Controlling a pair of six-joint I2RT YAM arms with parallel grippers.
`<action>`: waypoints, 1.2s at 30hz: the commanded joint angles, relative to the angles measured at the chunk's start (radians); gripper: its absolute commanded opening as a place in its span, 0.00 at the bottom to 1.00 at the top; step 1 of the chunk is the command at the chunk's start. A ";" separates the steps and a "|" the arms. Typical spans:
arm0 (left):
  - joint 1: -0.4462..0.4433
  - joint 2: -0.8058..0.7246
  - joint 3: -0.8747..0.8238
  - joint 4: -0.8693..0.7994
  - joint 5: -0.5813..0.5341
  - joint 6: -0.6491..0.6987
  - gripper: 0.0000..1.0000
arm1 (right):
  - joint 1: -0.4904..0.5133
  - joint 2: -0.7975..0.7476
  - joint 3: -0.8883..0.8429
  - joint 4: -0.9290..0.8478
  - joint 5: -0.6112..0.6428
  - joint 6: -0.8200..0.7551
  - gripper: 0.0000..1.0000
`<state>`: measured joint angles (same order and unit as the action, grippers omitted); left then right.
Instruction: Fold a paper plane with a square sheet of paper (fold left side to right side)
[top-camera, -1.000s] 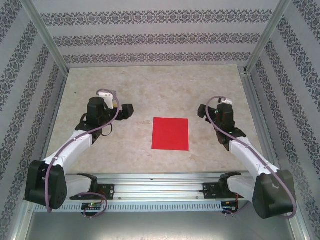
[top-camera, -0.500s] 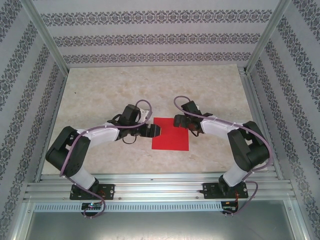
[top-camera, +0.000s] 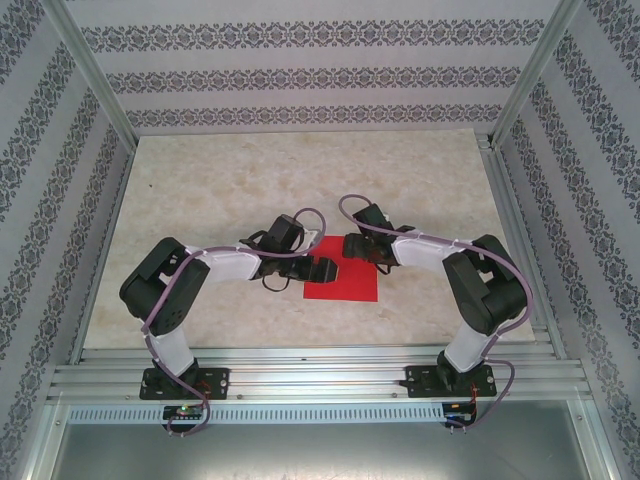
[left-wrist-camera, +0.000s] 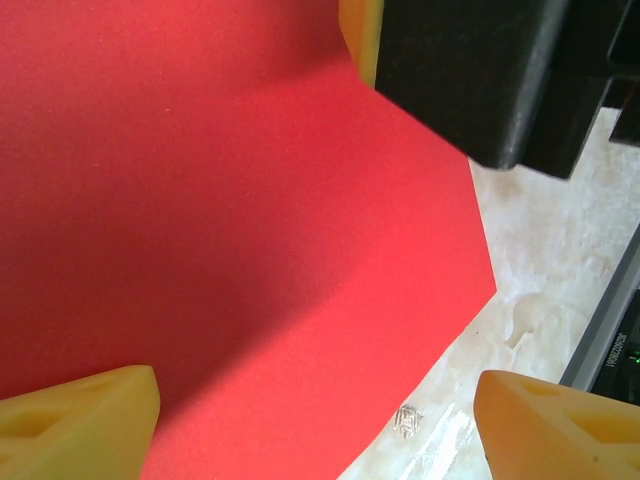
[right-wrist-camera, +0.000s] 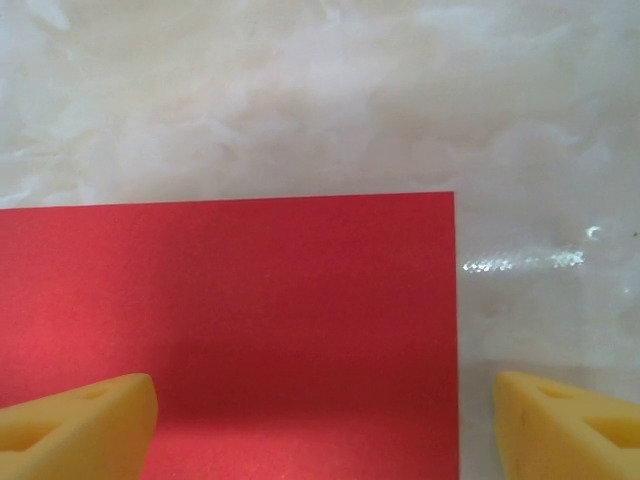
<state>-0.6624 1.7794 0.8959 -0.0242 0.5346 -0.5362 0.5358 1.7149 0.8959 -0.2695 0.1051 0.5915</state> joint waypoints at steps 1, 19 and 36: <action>-0.015 0.041 0.018 0.002 -0.028 -0.004 0.84 | 0.056 -0.013 -0.041 0.062 -0.250 0.068 0.84; -0.014 -0.014 0.007 0.011 -0.037 0.008 0.85 | 0.029 -0.106 -0.080 0.103 -0.343 0.071 0.50; 0.292 -0.490 -0.069 0.006 0.196 -0.063 0.96 | -0.172 -0.596 -0.356 0.470 -0.643 0.112 0.26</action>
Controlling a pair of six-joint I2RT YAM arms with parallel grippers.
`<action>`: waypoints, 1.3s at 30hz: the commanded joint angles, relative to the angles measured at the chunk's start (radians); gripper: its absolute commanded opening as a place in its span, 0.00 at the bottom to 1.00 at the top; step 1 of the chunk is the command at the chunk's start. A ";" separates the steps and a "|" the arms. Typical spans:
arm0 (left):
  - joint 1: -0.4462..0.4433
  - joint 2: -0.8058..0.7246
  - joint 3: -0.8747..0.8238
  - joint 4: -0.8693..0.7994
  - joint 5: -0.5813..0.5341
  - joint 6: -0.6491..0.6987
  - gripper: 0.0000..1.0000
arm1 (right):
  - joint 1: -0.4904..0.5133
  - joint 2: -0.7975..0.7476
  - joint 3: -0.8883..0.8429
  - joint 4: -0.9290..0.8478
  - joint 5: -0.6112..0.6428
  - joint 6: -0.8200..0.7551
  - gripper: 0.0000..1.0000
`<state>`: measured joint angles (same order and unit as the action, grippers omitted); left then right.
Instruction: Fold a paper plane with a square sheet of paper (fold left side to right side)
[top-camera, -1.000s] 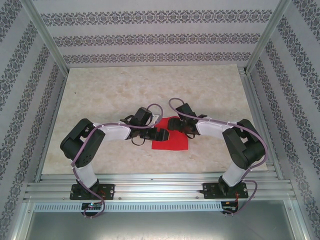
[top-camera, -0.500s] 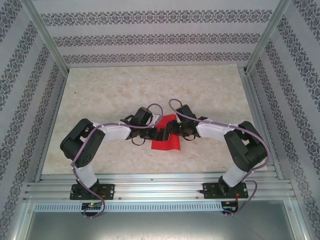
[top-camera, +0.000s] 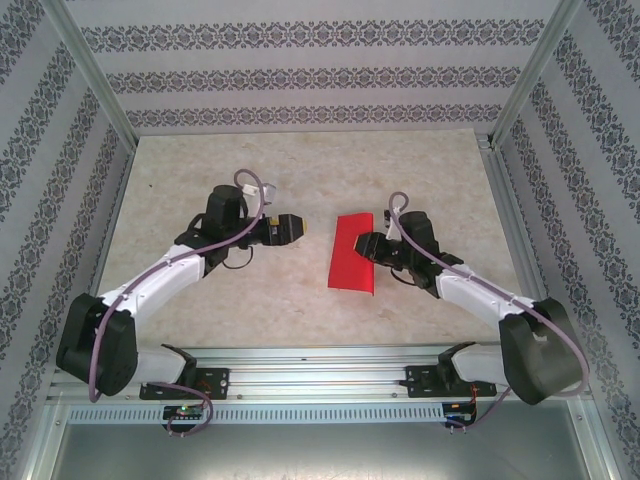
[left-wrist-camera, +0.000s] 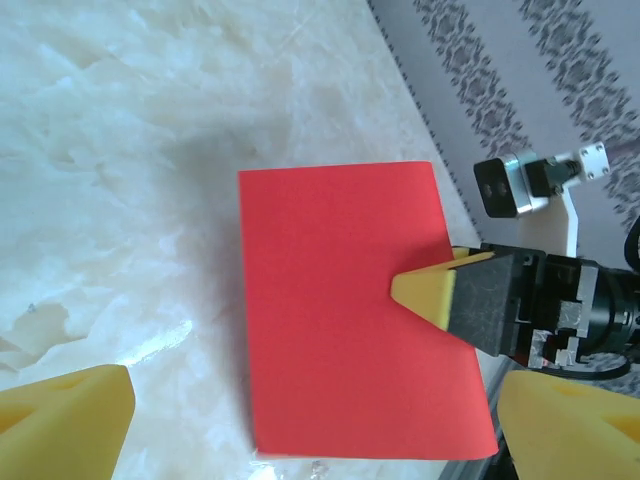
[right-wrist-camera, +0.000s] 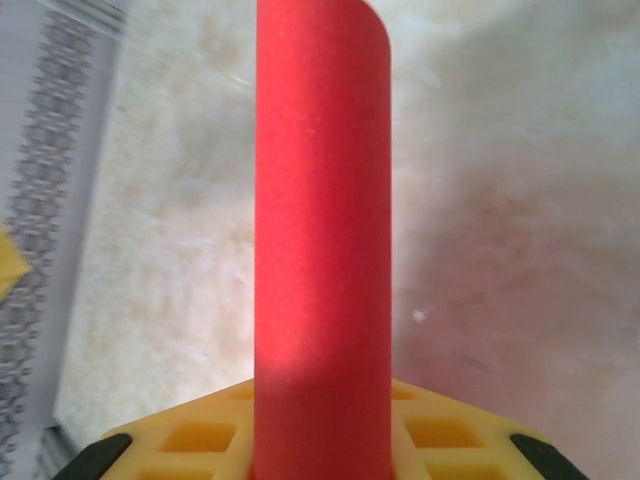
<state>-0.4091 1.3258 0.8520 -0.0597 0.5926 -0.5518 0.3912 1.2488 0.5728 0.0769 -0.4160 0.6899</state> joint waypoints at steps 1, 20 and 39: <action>0.043 -0.042 -0.022 0.062 0.168 -0.064 0.96 | -0.032 -0.169 -0.036 0.140 -0.146 0.018 0.27; -0.014 -0.017 0.040 0.426 0.432 -0.273 1.00 | 0.066 -0.341 0.073 0.480 -0.416 0.214 0.26; -0.058 -0.108 0.038 0.491 0.448 -0.280 0.13 | 0.077 -0.325 0.074 0.445 -0.388 0.183 0.27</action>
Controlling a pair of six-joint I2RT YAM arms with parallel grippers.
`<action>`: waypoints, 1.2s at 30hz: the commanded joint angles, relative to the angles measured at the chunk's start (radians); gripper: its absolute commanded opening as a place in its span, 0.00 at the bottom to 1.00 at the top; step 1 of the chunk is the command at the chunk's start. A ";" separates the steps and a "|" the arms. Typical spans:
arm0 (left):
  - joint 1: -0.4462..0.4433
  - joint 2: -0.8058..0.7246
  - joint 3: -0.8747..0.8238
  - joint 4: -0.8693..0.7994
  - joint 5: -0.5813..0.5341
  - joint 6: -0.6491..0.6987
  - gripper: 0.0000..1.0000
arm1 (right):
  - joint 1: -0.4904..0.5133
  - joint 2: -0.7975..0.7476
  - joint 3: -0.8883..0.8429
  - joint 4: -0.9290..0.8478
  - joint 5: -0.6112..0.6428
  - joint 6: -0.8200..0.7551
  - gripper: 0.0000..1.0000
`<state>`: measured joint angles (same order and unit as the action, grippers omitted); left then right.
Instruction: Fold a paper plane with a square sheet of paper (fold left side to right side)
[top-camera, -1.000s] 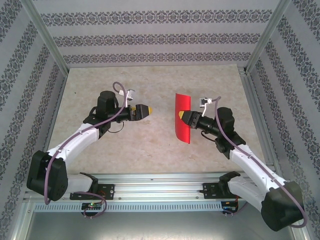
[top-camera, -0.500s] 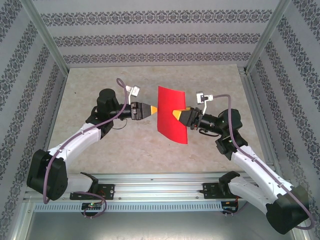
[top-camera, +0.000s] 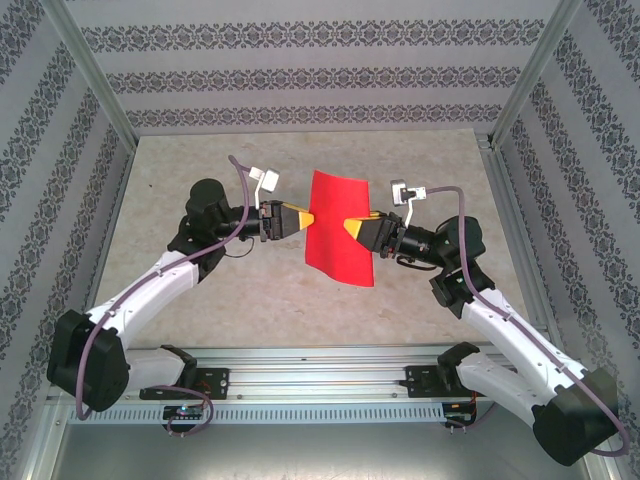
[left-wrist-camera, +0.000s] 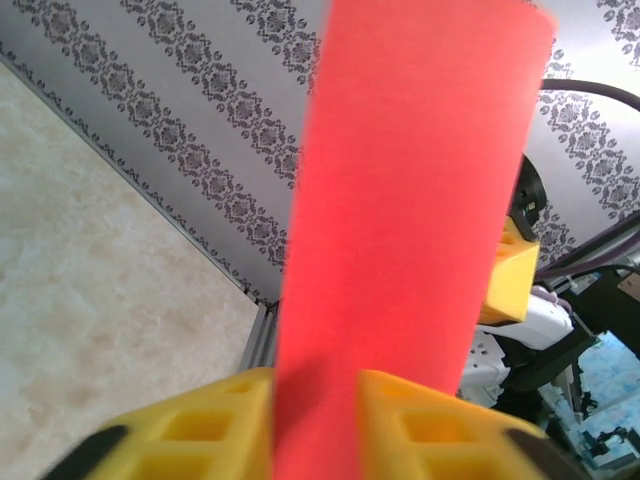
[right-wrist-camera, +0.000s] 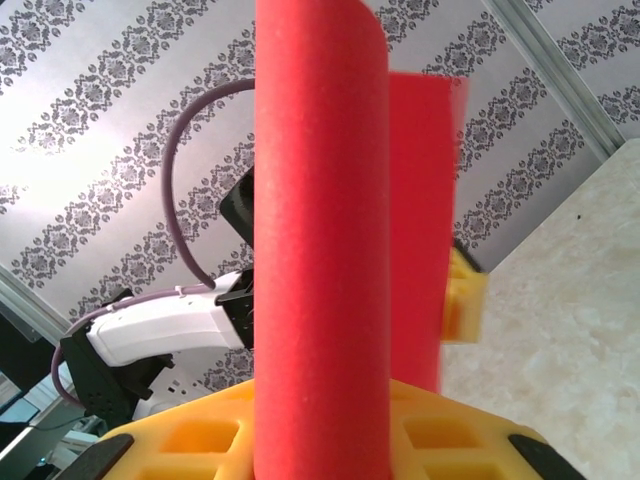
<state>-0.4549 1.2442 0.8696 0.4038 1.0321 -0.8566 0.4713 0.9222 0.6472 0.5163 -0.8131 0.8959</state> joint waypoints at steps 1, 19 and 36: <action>-0.012 -0.027 0.021 0.016 0.006 0.031 0.10 | -0.007 0.000 -0.004 0.006 0.009 -0.023 0.27; -0.011 -0.012 -0.013 -0.418 -0.237 0.295 0.00 | -0.143 -0.063 0.019 -0.612 0.204 -0.285 0.64; -0.005 0.141 -0.152 -0.512 -0.565 0.345 0.00 | -0.089 0.145 0.030 -0.867 0.476 -0.372 0.63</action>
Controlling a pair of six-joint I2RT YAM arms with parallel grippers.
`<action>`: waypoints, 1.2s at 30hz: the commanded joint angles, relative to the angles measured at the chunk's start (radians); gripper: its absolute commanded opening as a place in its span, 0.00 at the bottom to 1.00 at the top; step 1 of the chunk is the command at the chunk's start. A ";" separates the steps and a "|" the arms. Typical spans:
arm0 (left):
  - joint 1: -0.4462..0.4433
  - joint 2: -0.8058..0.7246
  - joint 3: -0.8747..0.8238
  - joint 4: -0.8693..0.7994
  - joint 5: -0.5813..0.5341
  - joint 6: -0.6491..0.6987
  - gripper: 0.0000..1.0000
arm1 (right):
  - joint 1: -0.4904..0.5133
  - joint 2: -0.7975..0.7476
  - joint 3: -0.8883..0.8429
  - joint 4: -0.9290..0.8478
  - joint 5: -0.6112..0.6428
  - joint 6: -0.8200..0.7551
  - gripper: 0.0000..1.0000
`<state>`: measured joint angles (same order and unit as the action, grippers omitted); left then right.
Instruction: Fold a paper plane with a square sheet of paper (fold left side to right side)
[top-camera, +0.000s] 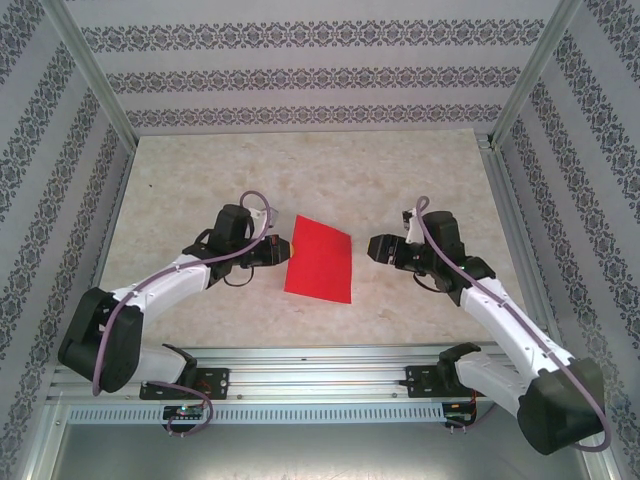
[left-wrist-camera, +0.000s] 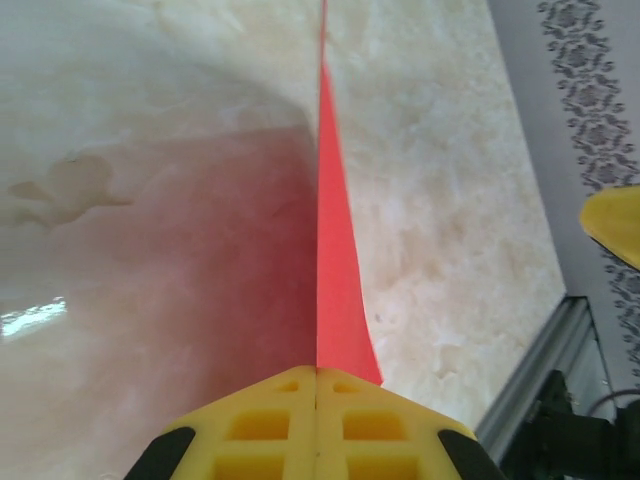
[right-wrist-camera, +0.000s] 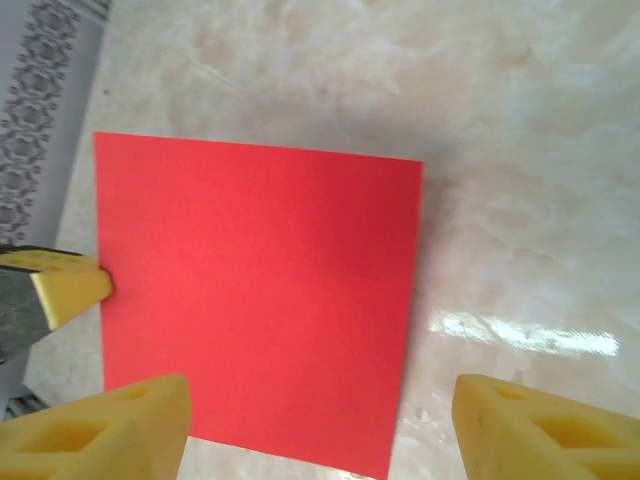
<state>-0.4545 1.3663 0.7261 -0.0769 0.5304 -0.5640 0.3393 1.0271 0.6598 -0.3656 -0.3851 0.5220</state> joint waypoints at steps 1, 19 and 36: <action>-0.006 0.029 -0.009 -0.034 -0.064 0.058 0.00 | 0.064 0.066 0.008 0.050 0.049 0.023 0.59; -0.007 0.123 0.023 0.047 0.059 0.010 0.21 | 0.219 0.591 0.014 0.410 0.036 0.219 0.25; -0.035 0.220 0.053 0.186 0.140 -0.062 0.37 | 0.184 0.544 -0.006 0.510 -0.020 0.246 0.31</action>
<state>-0.4732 1.5661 0.7494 0.0444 0.6453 -0.6109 0.5407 1.6211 0.6609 0.0444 -0.3714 0.7429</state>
